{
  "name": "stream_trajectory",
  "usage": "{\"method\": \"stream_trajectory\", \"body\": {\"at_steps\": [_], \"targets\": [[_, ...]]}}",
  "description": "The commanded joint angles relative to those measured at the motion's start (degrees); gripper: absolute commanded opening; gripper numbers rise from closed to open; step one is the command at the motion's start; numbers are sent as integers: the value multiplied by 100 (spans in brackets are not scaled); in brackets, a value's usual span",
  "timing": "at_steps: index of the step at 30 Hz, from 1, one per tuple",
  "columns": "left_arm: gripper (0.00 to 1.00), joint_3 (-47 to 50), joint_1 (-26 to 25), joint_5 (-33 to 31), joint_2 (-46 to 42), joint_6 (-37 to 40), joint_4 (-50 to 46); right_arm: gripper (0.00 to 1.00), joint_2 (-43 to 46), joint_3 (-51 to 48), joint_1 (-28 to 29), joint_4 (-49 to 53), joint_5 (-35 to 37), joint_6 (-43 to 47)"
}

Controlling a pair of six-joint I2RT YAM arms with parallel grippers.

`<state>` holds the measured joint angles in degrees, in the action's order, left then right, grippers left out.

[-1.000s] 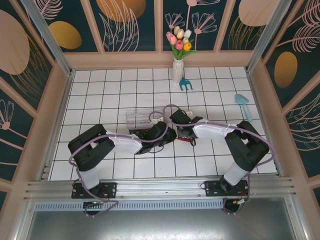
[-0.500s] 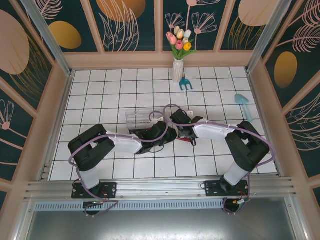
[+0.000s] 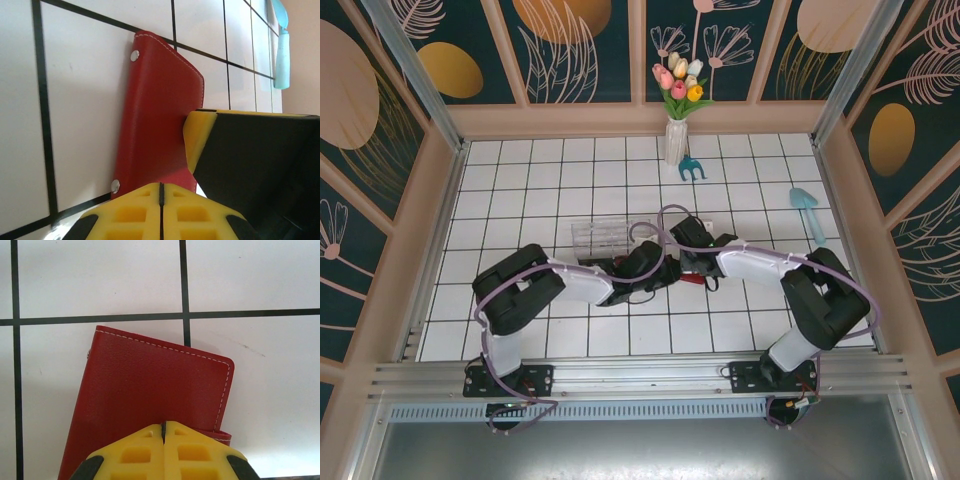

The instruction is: Take the credit cards out of the card holder

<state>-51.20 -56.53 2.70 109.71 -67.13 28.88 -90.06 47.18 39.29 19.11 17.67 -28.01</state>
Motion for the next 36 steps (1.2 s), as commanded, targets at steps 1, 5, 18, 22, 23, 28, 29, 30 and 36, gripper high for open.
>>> {"method": "stream_trajectory", "body": {"at_steps": [1,5,18,22,23,28,29,30,36], "targets": [[8,-366,-68,202,318,19,-48,0,59,-144,-9,32,-364,-62],[0,-663,-68,134,552,-126,-560,0,98,-156,-27,13,-412,-91],[0,-619,-59,-434,506,-648,-1594,0,1409,-727,-674,368,35,-398],[0,-670,-58,-425,559,-656,-1634,0,1683,-997,-960,418,-74,-407],[0,-689,-52,-394,566,-617,-1607,0,1743,-1084,-1007,373,-171,-393],[0,-522,-58,-385,117,-281,-1003,0,1909,-1225,-970,29,-802,-129],[0,-487,-57,-364,-1,-240,-864,0,1897,-1200,-921,6,-843,-111],[0,-360,-58,-301,-98,-196,-653,0,1863,-1178,-874,-48,-950,-49],[1,-284,-62,366,-61,-57,476,0,1552,-1092,-704,-238,-1222,14]]}}
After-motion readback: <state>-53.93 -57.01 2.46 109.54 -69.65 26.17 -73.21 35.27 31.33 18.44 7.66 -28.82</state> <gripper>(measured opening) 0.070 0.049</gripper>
